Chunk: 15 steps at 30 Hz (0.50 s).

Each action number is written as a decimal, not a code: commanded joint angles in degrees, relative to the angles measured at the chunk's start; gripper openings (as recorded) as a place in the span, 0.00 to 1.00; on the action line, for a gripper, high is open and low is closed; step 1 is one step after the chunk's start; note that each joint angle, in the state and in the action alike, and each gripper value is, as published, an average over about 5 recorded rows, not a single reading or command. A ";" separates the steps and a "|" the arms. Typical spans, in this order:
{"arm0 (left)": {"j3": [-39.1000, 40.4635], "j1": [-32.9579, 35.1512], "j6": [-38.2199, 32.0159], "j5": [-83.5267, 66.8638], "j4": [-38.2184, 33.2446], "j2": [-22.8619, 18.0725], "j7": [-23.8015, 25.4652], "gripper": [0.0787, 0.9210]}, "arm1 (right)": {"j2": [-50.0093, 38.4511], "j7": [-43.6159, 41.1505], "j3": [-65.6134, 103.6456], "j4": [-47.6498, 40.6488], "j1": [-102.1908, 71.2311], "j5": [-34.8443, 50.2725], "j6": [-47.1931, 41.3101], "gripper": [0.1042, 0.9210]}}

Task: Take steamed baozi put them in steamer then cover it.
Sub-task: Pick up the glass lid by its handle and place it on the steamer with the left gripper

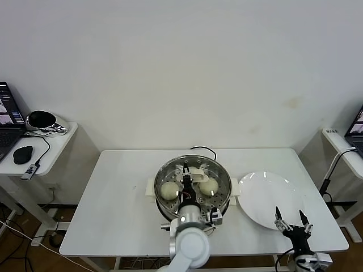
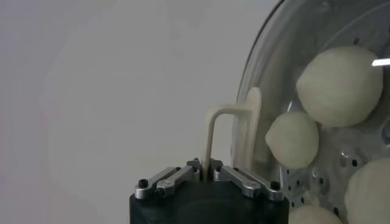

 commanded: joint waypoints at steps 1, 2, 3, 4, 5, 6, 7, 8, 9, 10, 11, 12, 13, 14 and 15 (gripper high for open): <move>-0.11 0.20 1.26 0.53 0.00 -0.04 0.41 0.08 | 0.02 -0.03 0.05 -0.09 -0.11 -0.01 0.11 0.88; -0.15 0.22 1.24 0.55 0.01 -0.03 0.46 0.08 | 0.02 -0.04 0.05 -0.11 -0.12 -0.02 0.13 0.88; -0.19 0.25 1.22 0.57 0.03 -0.02 0.51 0.08 | 0.03 -0.04 0.04 -0.13 -0.11 -0.02 0.14 0.88; -0.19 0.28 1.20 0.57 0.04 -0.02 0.55 0.08 | 0.04 -0.04 0.03 -0.13 -0.09 -0.02 0.13 0.88; -0.18 0.32 1.18 0.58 0.06 -0.02 0.58 0.08 | 0.06 -0.04 0.00 -0.13 -0.07 -0.03 0.13 0.88; -0.17 0.35 1.15 0.57 0.09 -0.03 0.59 0.08 | 0.09 -0.05 -0.03 -0.12 -0.04 -0.04 0.12 0.88; -0.15 0.39 1.13 0.57 0.12 -0.03 0.58 0.08 | 0.12 -0.05 -0.05 -0.11 -0.01 -0.06 0.11 0.88; -0.15 0.41 1.10 0.57 0.16 -0.03 0.56 0.08 | 0.15 -0.05 -0.07 -0.09 0.00 -0.07 0.11 0.88; -0.14 0.45 1.06 0.58 0.20 -0.02 0.52 0.08 | 0.17 -0.05 -0.09 -0.08 0.00 -0.07 0.12 0.88; -0.14 0.50 1.01 0.59 0.23 -0.01 0.44 0.08 | 0.19 -0.05 -0.10 -0.09 0.00 -0.08 0.13 0.88; -0.13 0.56 0.95 0.60 0.25 0.00 0.36 0.08 | 0.19 -0.05 -0.10 -0.10 -0.02 -0.08 0.14 0.88; -0.10 0.61 0.89 0.61 0.27 0.00 0.28 0.08 | 0.18 -0.06 -0.10 -0.11 -0.02 -0.07 0.16 0.88; -0.05 0.65 0.84 0.60 0.28 0.00 0.21 0.08 | 0.17 -0.06 -0.09 -0.11 -0.03 -0.06 0.17 0.88; 0.01 0.68 0.81 0.60 0.29 -0.01 0.17 0.08 | 0.16 -0.06 -0.09 -0.12 -0.02 -0.05 0.18 0.88; 0.09 0.69 0.79 0.59 0.28 -0.02 0.14 0.08 | 0.17 -0.07 -0.09 -0.11 -0.02 -0.03 0.19 0.88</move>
